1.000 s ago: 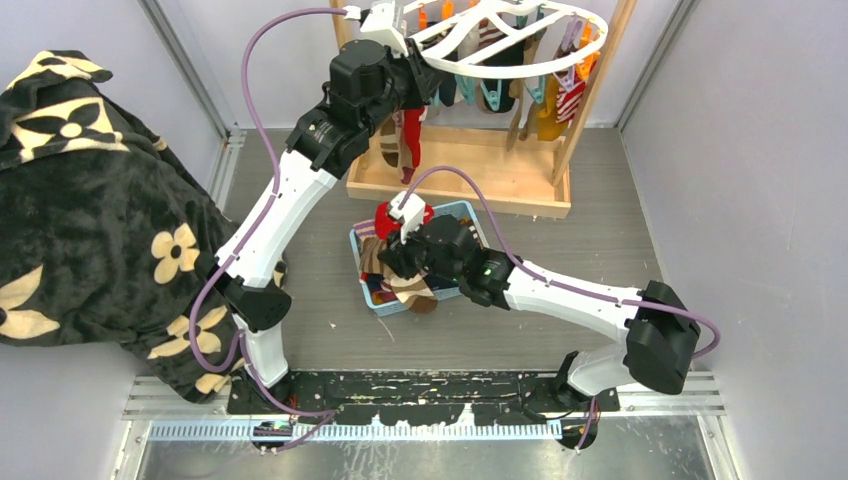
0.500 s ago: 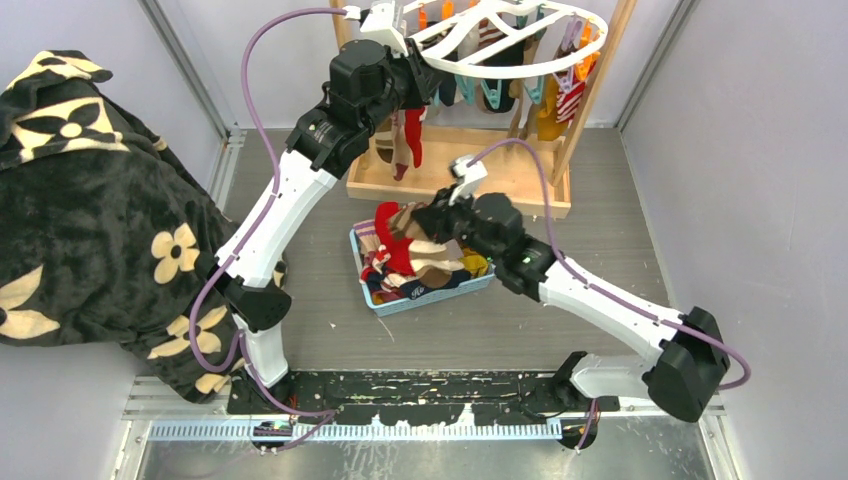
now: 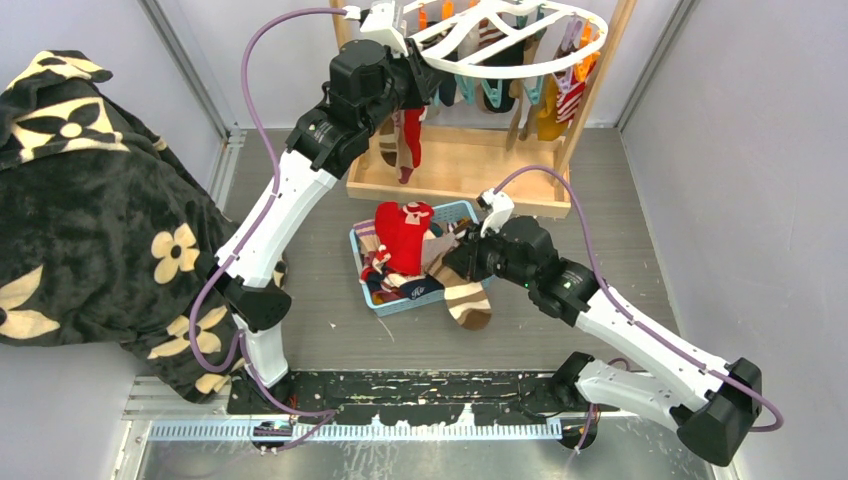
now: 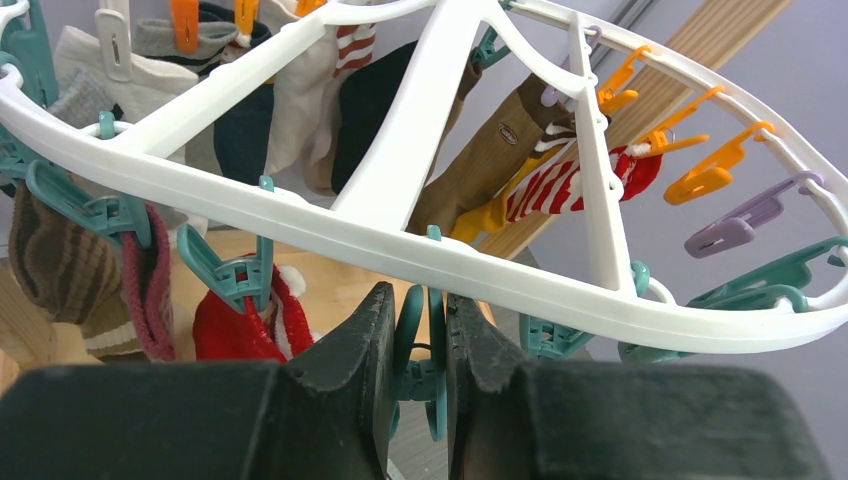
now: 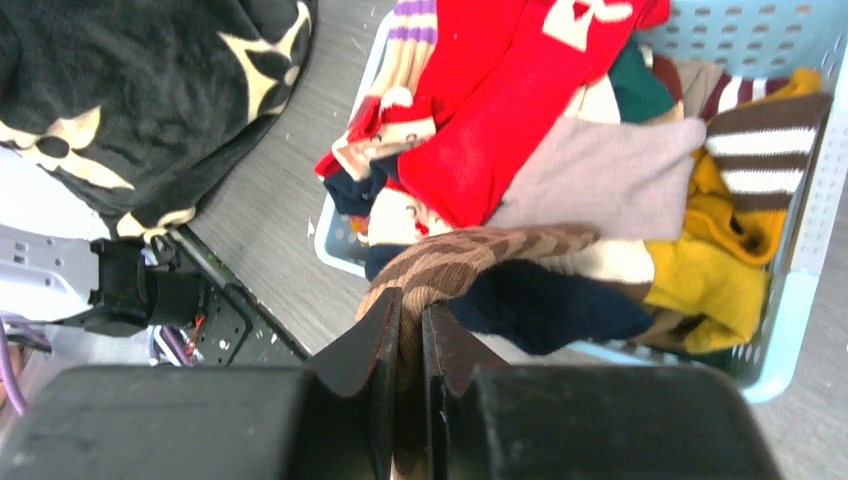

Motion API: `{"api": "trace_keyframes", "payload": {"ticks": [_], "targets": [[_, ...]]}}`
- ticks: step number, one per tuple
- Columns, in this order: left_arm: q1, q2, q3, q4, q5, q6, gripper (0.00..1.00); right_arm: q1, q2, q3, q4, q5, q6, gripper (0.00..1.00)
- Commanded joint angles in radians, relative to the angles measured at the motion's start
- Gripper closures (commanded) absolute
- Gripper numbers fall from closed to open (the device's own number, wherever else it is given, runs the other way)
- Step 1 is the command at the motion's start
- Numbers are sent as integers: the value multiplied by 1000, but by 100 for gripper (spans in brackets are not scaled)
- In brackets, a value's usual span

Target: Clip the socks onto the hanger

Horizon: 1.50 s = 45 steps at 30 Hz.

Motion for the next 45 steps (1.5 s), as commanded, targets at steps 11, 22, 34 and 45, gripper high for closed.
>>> {"api": "trace_keyframes", "payload": {"ticks": [11, 22, 34, 45], "targets": [[5, -59, 3, 2, -5, 9, 90, -17, 49, -66, -120, -118, 60, 46], [5, -57, 0, 6, -5, 7, 90, -120, 108, -110, 79, -187, 154, 46], [5, -57, 5, 4, -1, 7, 91, -215, 246, -92, 119, -218, 180, 46], [5, -58, 3, 5, -3, 9, 91, -233, 268, -130, 225, -357, 273, 49]]}}
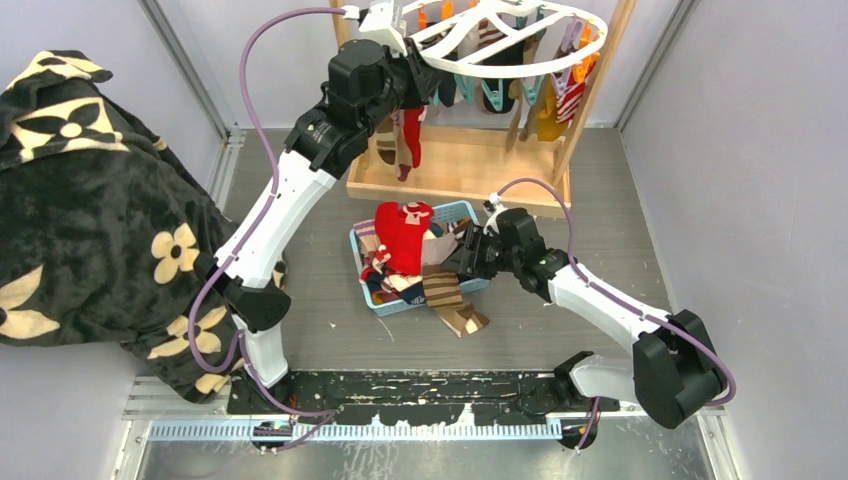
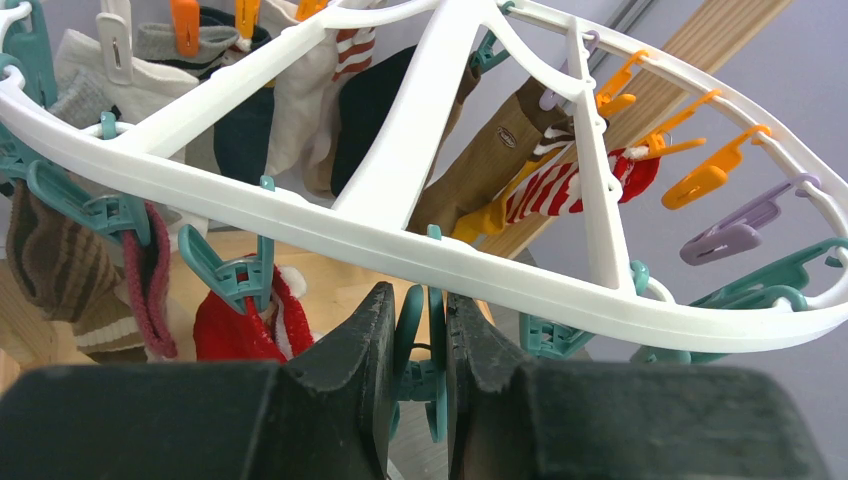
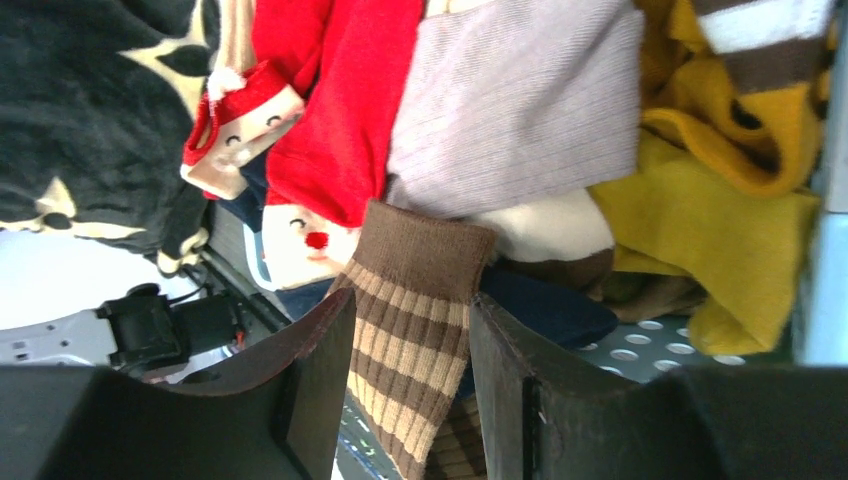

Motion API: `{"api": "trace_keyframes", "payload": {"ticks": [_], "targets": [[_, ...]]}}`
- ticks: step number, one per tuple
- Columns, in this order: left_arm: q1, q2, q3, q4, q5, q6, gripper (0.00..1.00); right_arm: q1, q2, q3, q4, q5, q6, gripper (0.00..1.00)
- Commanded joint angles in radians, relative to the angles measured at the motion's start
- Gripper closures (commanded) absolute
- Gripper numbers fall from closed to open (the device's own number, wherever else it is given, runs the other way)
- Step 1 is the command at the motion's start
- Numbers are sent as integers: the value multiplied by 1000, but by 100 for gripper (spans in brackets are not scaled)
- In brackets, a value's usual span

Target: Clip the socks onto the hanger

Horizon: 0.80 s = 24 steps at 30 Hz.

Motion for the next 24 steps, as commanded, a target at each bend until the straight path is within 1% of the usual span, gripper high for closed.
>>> {"api": "trace_keyframes", "payload": {"ticks": [1, 4, 10, 14, 18, 20, 24], "targets": [[5, -54, 5, 6, -4, 8, 91, -2, 29, 11, 77, -102, 56, 49], [5, -53, 5, 4, -2, 5, 91, -4, 58, 22, 27, -97, 44, 49], [4, -57, -3, 5, -4, 7, 91, -8, -4, 7, -4, -34, 14, 47], [5, -56, -2, 7, -2, 4, 91, -13, 10, -6, 53, -63, 53, 47], [5, -56, 2, 6, -2, 2, 91, -13, 76, -28, 164, -104, 124, 48], [5, -54, 5, 6, -2, 3, 91, -13, 106, -29, 194, -119, 144, 49], [5, -51, 10, 8, 1, 1, 91, -13, 134, 8, 133, -105, 113, 50]]}}
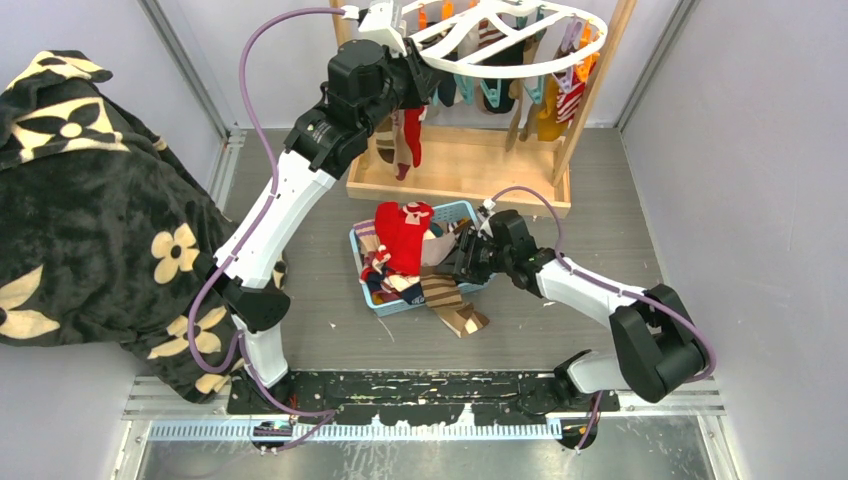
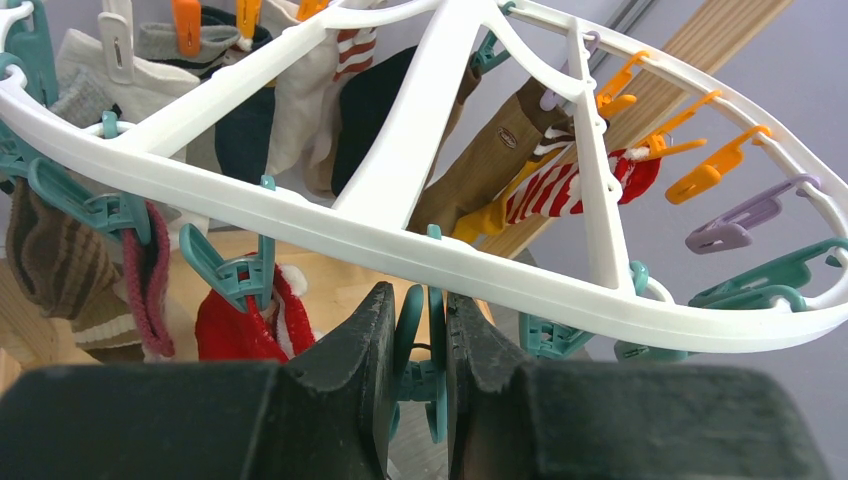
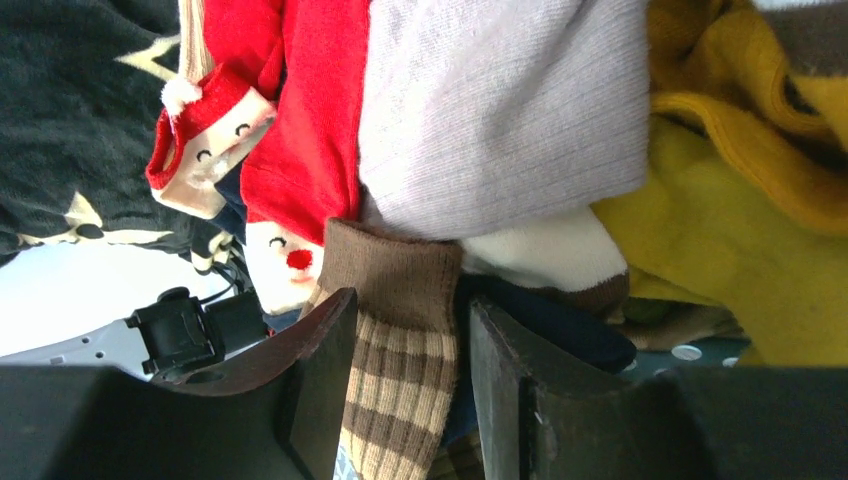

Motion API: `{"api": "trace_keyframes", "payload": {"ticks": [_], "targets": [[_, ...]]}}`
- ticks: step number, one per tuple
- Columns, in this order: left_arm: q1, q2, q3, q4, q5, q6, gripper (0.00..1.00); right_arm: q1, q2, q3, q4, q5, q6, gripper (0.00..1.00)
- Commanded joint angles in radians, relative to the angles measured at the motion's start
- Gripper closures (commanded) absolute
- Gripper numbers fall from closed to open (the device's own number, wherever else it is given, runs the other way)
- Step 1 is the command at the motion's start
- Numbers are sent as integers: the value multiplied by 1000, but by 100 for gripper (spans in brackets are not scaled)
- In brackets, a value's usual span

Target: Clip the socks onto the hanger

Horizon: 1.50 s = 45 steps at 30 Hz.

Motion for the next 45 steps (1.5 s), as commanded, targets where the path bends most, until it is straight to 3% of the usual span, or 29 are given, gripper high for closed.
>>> {"api": "trace_keyframes", "payload": {"ticks": [1, 6, 15, 25, 36, 45], "targets": [[5, -47, 14, 5, 2, 2, 91, -4, 9, 37, 13, -8, -9, 50], [5, -46, 14, 4, 2, 1, 91, -7, -9, 42, -34, 4, -44, 50], [5, -45, 16, 4, 1, 3, 91, -11, -4, -15, 261, -79, 133, 56], [5, -45, 13, 4, 1, 1, 91, -11, 9, -63, 328, -83, 163, 65], [5, -44, 13, 4, 4, -4, 91, -10, 101, -88, 426, -130, 226, 57], [5, -43, 15, 2, 2, 3, 91, -10, 78, -87, 462, -144, 253, 63]]}}
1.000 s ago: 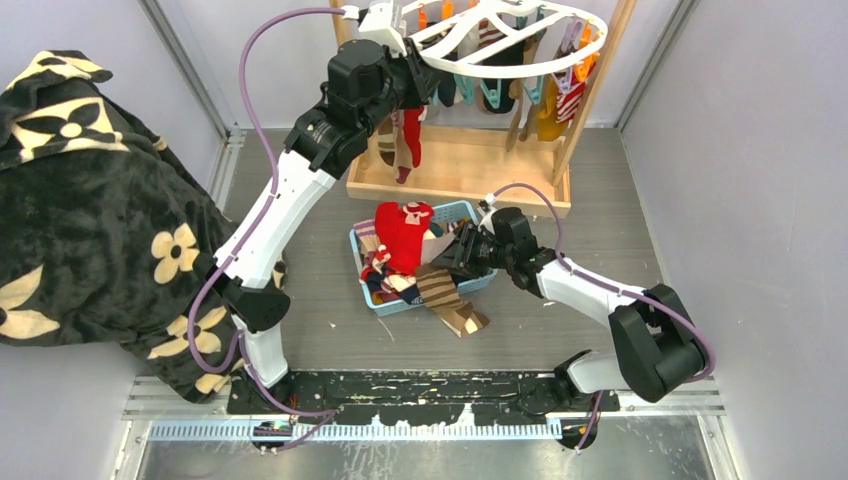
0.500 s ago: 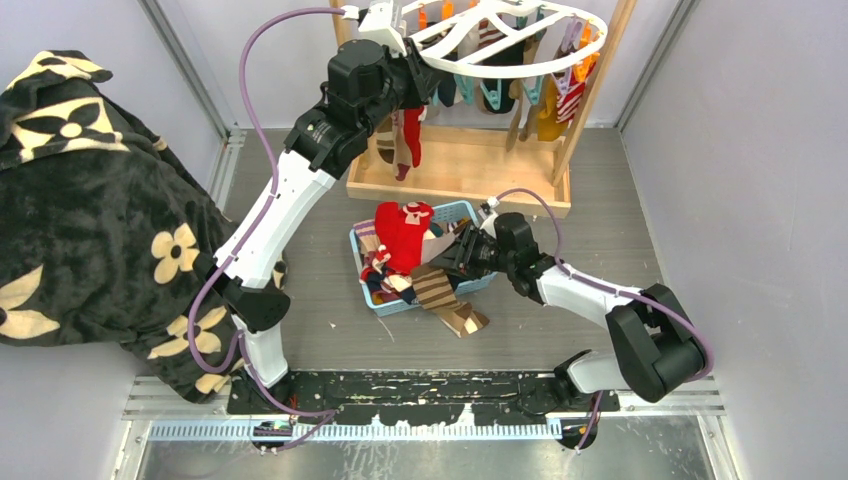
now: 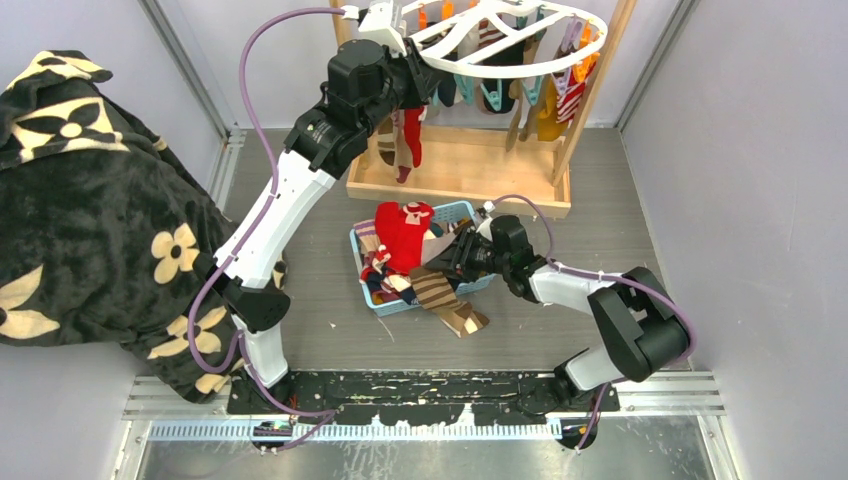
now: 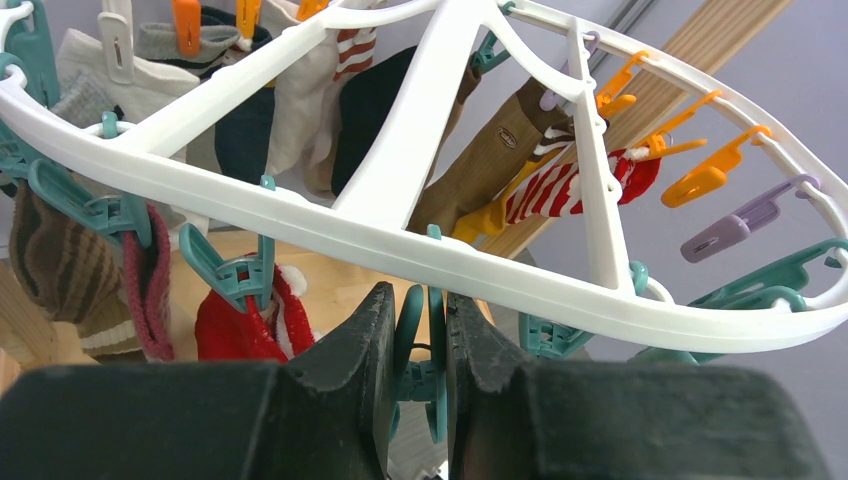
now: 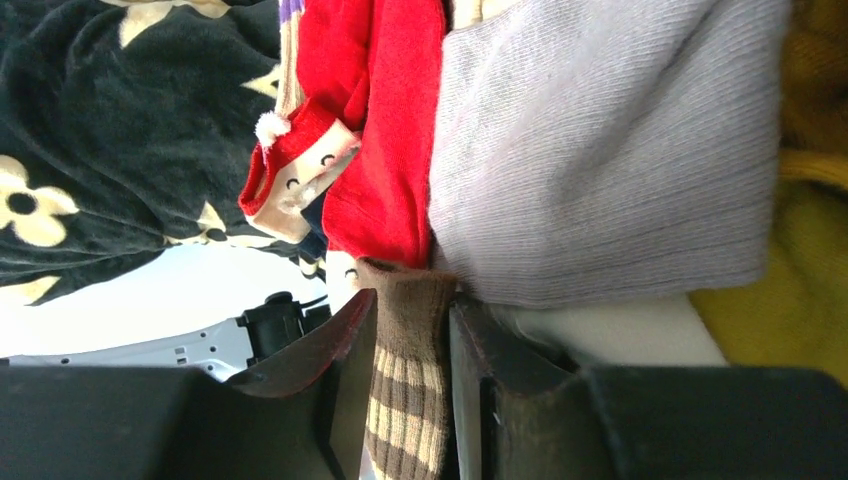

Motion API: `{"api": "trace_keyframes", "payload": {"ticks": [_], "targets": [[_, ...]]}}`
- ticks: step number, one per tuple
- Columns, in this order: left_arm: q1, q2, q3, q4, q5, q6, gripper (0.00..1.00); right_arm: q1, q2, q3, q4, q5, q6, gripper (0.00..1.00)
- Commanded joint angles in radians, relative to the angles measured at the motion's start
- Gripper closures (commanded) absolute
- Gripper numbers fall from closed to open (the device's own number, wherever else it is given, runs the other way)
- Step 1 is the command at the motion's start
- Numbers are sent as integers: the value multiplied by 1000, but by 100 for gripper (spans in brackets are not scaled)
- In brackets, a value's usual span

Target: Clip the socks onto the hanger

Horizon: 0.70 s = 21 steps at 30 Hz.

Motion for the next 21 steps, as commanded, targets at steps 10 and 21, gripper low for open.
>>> {"api": "trace_keyframes", "payload": {"ticks": [10, 21], "targets": [[5, -45, 16, 0, 2, 3, 91, -3, -92, -4, 124, -26, 88, 69], [5, -49, 13, 0, 2, 5, 91, -1, -67, 14, 38, -63, 27, 71]]}}
